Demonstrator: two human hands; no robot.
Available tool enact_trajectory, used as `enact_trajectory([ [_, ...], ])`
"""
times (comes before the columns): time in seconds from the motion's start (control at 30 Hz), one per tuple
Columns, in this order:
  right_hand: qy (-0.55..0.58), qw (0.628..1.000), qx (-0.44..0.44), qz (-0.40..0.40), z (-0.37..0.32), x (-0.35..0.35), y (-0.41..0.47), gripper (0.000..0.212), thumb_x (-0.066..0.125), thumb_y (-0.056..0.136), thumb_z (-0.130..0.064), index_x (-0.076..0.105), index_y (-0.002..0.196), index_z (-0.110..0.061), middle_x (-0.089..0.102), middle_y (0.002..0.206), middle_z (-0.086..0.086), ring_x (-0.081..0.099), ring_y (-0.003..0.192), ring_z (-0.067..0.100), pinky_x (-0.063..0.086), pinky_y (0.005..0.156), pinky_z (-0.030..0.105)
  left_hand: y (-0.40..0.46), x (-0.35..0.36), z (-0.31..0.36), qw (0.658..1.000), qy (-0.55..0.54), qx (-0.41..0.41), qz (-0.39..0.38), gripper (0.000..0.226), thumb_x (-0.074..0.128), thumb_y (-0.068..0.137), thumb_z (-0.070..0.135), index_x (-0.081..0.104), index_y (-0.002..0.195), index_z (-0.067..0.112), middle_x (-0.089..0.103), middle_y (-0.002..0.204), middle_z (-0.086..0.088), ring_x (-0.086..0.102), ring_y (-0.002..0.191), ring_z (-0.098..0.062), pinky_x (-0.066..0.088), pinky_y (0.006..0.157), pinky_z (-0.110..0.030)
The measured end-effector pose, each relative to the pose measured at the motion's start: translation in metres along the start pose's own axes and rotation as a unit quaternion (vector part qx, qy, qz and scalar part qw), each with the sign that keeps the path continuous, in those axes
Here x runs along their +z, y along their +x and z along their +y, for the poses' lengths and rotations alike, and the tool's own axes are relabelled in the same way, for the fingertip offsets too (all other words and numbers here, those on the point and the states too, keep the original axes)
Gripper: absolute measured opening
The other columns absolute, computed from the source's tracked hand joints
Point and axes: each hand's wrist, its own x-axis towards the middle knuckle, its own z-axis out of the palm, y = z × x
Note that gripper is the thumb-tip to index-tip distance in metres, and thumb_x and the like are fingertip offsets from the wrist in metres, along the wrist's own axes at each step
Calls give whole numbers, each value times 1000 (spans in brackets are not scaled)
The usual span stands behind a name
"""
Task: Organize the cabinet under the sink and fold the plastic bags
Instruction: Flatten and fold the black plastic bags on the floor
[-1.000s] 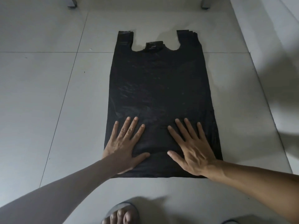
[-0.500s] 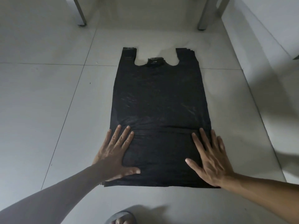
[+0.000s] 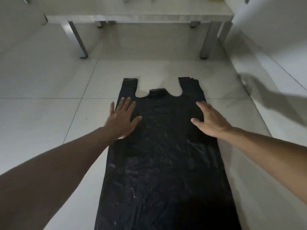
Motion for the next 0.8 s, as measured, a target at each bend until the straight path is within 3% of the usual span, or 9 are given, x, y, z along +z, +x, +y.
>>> enact_trajectory([
  [0.17, -17, 1000, -8, -1, -7, -27, 79, 53, 54, 98, -24, 36, 148, -18, 38, 153, 4, 38, 139, 24, 31, 113, 34, 62, -6, -29, 999, 7, -38, -2, 49, 34, 103, 32, 28, 149, 17, 8, 161, -7, 1, 149, -26, 5, 119, -53],
  [0.33, -31, 998, 49, -18, -9, -35, 141, 45, 57, 96, -22, 48, 141, -18, 50, 143, 8, 49, 128, 27, 40, 108, 37, 115, -19, -49, 999, 40, -30, 11, 43, 51, 95, 18, 47, 138, 18, 32, 152, -5, 25, 142, -26, 23, 114, -48],
  [0.43, -107, 993, 53, -22, -11, -35, 162, 45, 69, 89, -25, 58, 132, -17, 57, 133, 7, 54, 121, 27, 44, 103, 39, 141, -28, -51, 999, 6, -45, 12, 34, 59, 90, 15, 62, 124, 18, 58, 129, -9, 53, 118, -27, 43, 99, -39],
  [0.53, -149, 985, 83, -38, -19, -38, 174, 45, 79, 80, -30, 63, 120, -17, 62, 119, 7, 60, 110, 28, 49, 95, 42, 158, -34, -50, 997, -23, -68, -13, 27, 69, 85, 23, 69, 112, 19, 64, 119, -9, 58, 109, -28, 48, 91, -36],
  [0.6, -215, 972, 86, -47, -24, -43, 183, 63, 84, 72, -36, 55, 124, -15, 59, 121, 9, 56, 112, 30, 47, 94, 44, 168, -38, -48, 997, -13, -66, -26, 27, 77, 78, 26, 70, 103, 19, 63, 114, -9, 58, 106, -28, 47, 86, -35],
  [0.63, -244, 965, 84, -46, -26, -45, 188, 78, 86, 68, -37, 46, 131, -15, 53, 128, 10, 50, 118, 31, 44, 96, 46, 172, -41, -47, 998, 4, -62, -33, 32, 79, 74, 27, 67, 103, 18, 62, 113, -8, 57, 105, -28, 47, 85, -35],
  [0.7, -268, 960, 63, -49, -30, -48, 196, 104, 90, 62, -34, 28, 143, -18, 38, 142, 11, 38, 130, 33, 37, 103, 51, 182, -42, -44, 996, 67, -40, -43, 60, 82, 70, 29, 55, 122, 18, 54, 126, -9, 50, 116, -27, 45, 93, -38],
  [0.8, -267, 959, 20, -96, -31, -51, 207, 120, 92, 59, -26, 14, 151, -22, 30, 150, 8, 32, 136, 33, 31, 108, 54, 196, -43, -45, 987, 137, -7, -88, 109, 85, 67, 29, 15, 151, 21, 17, 157, -9, 20, 143, -31, 23, 113, -48],
])
